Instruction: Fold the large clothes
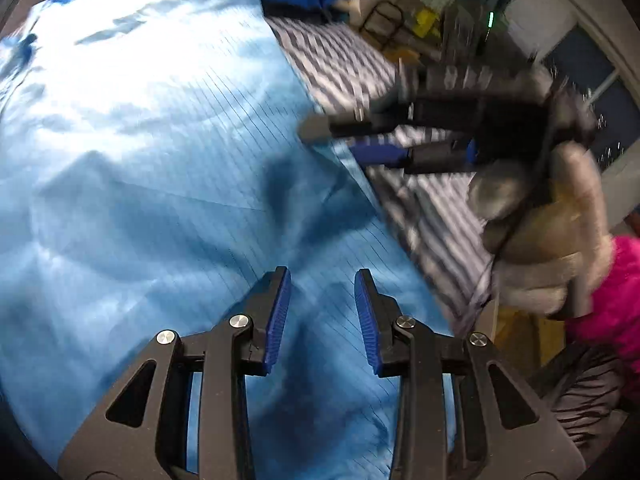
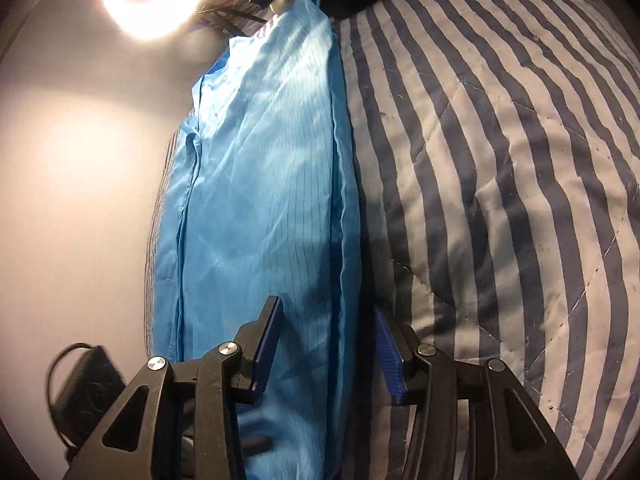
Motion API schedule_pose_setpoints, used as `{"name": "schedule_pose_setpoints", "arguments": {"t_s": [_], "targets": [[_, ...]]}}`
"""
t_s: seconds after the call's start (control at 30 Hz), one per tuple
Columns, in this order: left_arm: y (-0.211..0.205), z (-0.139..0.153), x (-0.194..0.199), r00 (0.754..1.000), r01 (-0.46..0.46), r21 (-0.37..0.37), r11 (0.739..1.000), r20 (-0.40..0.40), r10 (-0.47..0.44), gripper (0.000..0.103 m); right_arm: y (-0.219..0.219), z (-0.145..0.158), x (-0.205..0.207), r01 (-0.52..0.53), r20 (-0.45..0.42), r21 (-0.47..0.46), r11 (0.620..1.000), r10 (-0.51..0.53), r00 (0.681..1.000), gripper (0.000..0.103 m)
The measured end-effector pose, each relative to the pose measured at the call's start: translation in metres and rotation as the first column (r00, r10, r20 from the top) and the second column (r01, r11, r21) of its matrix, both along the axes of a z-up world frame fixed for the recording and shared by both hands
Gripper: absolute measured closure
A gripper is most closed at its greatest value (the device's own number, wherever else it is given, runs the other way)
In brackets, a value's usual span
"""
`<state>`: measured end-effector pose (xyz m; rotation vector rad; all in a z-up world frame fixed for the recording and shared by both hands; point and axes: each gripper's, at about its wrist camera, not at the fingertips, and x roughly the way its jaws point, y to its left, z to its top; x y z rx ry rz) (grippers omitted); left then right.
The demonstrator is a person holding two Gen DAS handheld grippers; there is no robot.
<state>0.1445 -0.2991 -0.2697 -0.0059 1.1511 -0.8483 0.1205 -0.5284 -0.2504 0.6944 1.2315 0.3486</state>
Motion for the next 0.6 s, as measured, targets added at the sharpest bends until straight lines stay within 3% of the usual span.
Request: {"name": "schedule_pose_setpoints", "arguments": {"t_s": [0.1,0.23,0.3,0.33,0.47,0.53,0.6], "targets": [[-0.003,0.004,-0.003,0.999,0.021,-0.010,1.000,0.031,-0.020,0.070,0.012,0.001,0.003,-0.007,0.011,0.002,1.000,0.007,1.000,0.055],[0.017,0.025,-0.008,0.998,-0.024,-0.075,0.997,0.050,0.027,0.070,0.024,0.003,0.008,-0.033,0.014,-0.008,0.999,0.033,0.999,0.055],[0.028,0.031,-0.007,0.994,-0.069,-0.091,0.993,0.075,0.076,0.070,0.030,0.003,0.013,-0.039,0.011,-0.048,0.998,0.039,0.999,0.062],[0.029,0.028,-0.005,0.994,-0.076,-0.086,0.993,0.066,0.082,0.070,0.034,0.002,0.014,-0.039,0.006,-0.090,0.995,0.040,0.999,0.072],[0.022,-0.004,0.000,0.998,-0.057,-0.001,0.998,0.020,0.057,0.070,0.045,0.008,0.018,-0.019,-0.001,-0.226,0.974,0.019,1.000,0.100],[0.024,0.003,-0.003,0.999,-0.044,0.009,0.999,0.020,0.044,0.071,0.052,0.015,0.018,-0.020,0.003,-0.300,0.954,0.022,1.000,0.102],[0.039,0.020,-0.008,0.998,-0.058,-0.044,0.997,0.009,0.059,0.071,0.062,0.023,0.018,-0.025,0.008,-0.371,0.928,0.030,1.000,0.103]]}}
